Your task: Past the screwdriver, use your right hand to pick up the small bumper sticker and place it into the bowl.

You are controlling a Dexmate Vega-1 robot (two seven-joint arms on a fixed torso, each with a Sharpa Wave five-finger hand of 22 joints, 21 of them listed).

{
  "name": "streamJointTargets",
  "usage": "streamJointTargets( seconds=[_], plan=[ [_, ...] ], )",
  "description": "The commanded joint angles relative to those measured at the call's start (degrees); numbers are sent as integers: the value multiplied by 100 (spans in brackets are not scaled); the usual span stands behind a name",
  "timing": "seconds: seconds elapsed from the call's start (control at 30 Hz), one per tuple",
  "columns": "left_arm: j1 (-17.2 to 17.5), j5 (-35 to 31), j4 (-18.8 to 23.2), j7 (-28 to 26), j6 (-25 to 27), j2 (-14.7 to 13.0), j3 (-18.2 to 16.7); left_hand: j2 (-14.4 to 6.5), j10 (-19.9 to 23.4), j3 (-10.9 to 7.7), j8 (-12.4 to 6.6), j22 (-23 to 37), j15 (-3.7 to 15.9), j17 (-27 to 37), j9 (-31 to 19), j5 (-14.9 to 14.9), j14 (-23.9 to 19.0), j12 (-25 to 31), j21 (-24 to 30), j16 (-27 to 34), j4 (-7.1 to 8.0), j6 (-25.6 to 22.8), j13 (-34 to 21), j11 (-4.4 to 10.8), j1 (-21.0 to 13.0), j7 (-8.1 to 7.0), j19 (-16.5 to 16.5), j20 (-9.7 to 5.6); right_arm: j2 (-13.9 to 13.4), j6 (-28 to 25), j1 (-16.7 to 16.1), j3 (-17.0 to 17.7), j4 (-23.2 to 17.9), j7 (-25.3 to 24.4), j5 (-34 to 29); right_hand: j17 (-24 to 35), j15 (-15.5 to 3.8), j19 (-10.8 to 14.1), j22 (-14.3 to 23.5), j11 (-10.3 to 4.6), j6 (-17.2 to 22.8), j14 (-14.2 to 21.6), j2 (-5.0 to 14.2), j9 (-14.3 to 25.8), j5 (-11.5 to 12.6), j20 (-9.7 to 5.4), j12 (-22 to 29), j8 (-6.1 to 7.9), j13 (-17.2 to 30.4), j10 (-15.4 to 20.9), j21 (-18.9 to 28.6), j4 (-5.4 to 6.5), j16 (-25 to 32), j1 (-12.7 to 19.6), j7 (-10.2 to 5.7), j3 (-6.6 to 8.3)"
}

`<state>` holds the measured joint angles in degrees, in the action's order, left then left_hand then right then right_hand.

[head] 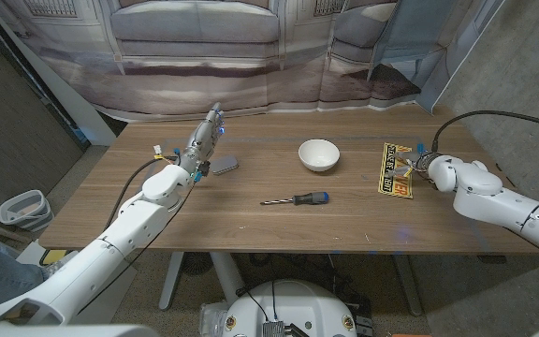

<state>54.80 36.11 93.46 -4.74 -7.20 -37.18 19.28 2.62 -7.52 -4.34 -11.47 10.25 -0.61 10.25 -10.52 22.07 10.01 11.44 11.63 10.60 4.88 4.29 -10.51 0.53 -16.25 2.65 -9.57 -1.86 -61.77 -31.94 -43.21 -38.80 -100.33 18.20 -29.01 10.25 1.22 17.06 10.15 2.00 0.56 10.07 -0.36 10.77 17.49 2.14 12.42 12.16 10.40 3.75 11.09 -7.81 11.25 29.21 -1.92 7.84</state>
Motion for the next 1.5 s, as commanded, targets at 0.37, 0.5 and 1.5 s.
streamJointTargets(
  seconds=[0.37, 0.5, 1.5],
  plan=[
    [-200, 3, -291, 142, -12, 130, 123, -27, -28, 34, 18, 28, -19, 25, -12, 47, 94, -1, -13, 9, 5, -9, -11, 4, -53, 11, -205, -152, 86, -196, 288, -268, 261, 345, 110, 14, -283, 316, 18, -43, 695, 444, 89, 14, -94, -107, 184, 169, 1, 634, 99, 10, 56, 133, -47, 68],
    [-208, -3, -291, 150, -24, 123, 120, -30, -33, 40, 18, 29, -15, 25, -12, 48, 92, -3, -12, 10, 5, -7, -11, 22, -55, 13, -206, -148, 73, -208, 251, -274, 245, 266, 119, 13, -357, 456, 24, -76, 953, 600, 122, 14, -119, -195, 228, 218, 1, 853, 131, -7, 65, 202, -62, 109],
    [-266, 59, -367, 238, -30, 97, 86, -46, -31, 79, 16, 30, -17, 26, -13, 48, 91, 0, -9, 13, 11, -18, -12, 17, -64, 1, -218, -113, 139, -40, -247, -31, 153, -1177, 133, 13, -559, 1460, 72, -384, 2394, 1796, 537, 11, -398, -599, 430, 351, -1, 2274, 358, -90, 128, 1007, -303, 589]
  ],
)
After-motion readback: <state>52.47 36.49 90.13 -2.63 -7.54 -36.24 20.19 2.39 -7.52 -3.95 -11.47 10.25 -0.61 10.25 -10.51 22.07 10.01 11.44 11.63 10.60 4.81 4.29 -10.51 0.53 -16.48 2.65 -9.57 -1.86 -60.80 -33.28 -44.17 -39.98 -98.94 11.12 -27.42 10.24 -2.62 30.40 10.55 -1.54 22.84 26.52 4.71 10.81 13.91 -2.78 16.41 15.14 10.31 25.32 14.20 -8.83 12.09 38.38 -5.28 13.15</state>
